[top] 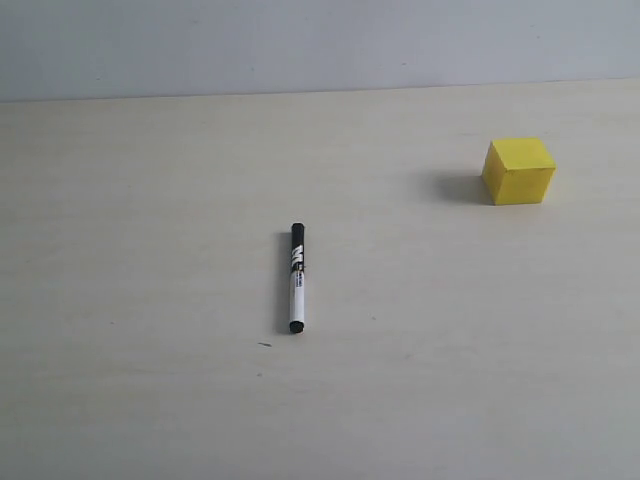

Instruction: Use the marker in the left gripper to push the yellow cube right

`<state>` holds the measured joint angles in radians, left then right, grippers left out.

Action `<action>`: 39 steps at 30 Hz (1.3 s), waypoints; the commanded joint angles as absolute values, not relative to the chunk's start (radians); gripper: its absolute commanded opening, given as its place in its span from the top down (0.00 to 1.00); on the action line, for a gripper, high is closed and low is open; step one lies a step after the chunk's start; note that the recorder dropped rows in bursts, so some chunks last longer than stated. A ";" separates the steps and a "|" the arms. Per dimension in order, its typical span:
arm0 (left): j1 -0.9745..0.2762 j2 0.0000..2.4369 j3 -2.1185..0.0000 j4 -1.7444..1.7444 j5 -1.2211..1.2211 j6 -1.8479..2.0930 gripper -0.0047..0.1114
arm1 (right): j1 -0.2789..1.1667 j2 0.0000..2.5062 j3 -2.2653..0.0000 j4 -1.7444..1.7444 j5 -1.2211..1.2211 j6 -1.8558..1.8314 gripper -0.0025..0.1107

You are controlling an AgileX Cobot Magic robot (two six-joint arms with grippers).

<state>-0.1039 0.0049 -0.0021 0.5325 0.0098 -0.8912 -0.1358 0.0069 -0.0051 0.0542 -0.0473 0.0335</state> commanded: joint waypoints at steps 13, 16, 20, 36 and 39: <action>-0.079 0.000 0.000 -0.030 0.141 -0.158 0.96 | -0.139 0.000 0.000 0.054 -0.048 0.030 0.98; -0.077 0.000 0.000 -0.030 0.142 -0.158 0.96 | -0.139 0.000 0.000 0.050 -0.048 0.030 0.98; -0.078 0.000 0.000 -0.028 0.140 -0.158 0.96 | -0.139 0.000 0.000 0.050 -0.048 0.028 0.98; -0.078 0.000 0.000 -0.028 0.140 -0.158 0.96 | -0.139 0.000 0.000 0.046 -0.048 0.030 0.98; -0.078 0.000 0.000 -0.028 0.140 -0.158 0.96 | -0.139 0.000 0.000 0.045 -0.048 0.028 0.98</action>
